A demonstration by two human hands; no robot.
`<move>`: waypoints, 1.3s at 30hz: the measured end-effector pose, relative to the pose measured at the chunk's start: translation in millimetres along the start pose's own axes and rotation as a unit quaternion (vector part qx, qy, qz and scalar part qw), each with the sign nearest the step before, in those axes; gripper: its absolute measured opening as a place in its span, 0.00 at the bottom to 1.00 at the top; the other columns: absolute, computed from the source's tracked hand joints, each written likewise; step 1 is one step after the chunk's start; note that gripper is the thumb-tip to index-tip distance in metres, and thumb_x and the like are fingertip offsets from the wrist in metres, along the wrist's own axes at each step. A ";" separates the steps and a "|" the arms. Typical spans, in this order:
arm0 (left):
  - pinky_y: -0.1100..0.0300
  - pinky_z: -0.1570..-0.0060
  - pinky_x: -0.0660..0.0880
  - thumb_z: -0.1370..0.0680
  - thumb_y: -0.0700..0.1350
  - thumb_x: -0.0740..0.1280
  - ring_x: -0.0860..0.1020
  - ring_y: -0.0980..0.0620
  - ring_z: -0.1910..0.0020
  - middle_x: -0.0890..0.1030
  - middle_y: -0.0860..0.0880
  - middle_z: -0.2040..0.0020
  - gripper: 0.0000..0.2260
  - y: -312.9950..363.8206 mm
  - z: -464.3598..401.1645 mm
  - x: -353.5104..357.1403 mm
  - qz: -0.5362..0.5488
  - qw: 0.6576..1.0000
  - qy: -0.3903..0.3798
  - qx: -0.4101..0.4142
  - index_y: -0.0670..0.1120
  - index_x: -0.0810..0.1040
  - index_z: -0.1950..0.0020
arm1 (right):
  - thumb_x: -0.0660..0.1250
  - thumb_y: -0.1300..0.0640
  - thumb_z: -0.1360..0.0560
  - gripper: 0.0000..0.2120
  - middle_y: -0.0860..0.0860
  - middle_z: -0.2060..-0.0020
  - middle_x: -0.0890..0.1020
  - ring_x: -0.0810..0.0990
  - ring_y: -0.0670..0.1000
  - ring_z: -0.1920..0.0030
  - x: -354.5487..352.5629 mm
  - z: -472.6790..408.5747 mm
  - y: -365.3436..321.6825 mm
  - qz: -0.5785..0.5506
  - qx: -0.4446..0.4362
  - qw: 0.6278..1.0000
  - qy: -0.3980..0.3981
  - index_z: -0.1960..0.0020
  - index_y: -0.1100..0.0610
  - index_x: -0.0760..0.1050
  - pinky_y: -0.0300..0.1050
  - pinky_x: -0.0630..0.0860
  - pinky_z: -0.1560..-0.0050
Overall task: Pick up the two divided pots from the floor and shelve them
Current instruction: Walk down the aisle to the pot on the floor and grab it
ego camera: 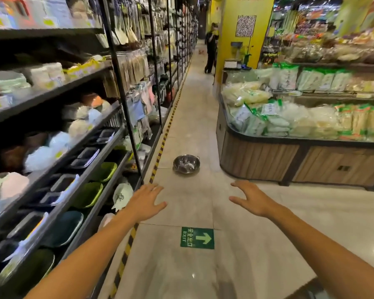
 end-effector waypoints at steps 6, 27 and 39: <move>0.51 0.25 0.56 0.22 0.67 0.54 0.58 0.47 0.24 0.62 0.49 0.22 0.32 -26.9 -160.7 24.0 -0.014 1.000 -0.022 0.006 0.51 0.61 0.23 | 0.61 0.39 0.21 0.31 0.51 0.23 0.64 0.61 0.53 0.24 -2.8 -158.2 58.3 0.000 -0.001 1.000 -0.017 0.23 0.51 0.63 0.45 0.58 0.26; 0.53 0.26 0.56 0.22 0.66 0.55 0.58 0.47 0.24 0.61 0.47 0.22 0.33 -136.0 -654.3 12.8 0.021 0.992 -0.045 -0.116 0.49 0.60 0.22 | 0.58 0.31 0.27 0.39 0.53 0.26 0.68 0.69 0.54 0.29 -78.9 -723.5 174.9 -0.013 -0.044 0.990 -0.132 0.24 0.54 0.64 0.49 0.64 0.29; 0.51 0.27 0.57 0.27 0.71 0.49 0.60 0.46 0.24 0.62 0.48 0.22 0.38 -240.3 -907.0 0.8 0.059 0.988 -0.053 -0.132 0.50 0.62 0.23 | 0.62 0.40 0.22 0.32 0.53 0.25 0.67 0.65 0.54 0.26 -92.3 -1013.7 195.9 -0.003 -0.054 0.983 -0.178 0.23 0.54 0.62 0.49 0.61 0.27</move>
Point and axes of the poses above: each hand's wrist, its own z-axis away from the middle knuckle, its own x-axis out of the palm, y = z × x, the point moved 3 cm from there along -z, towards the middle knuckle
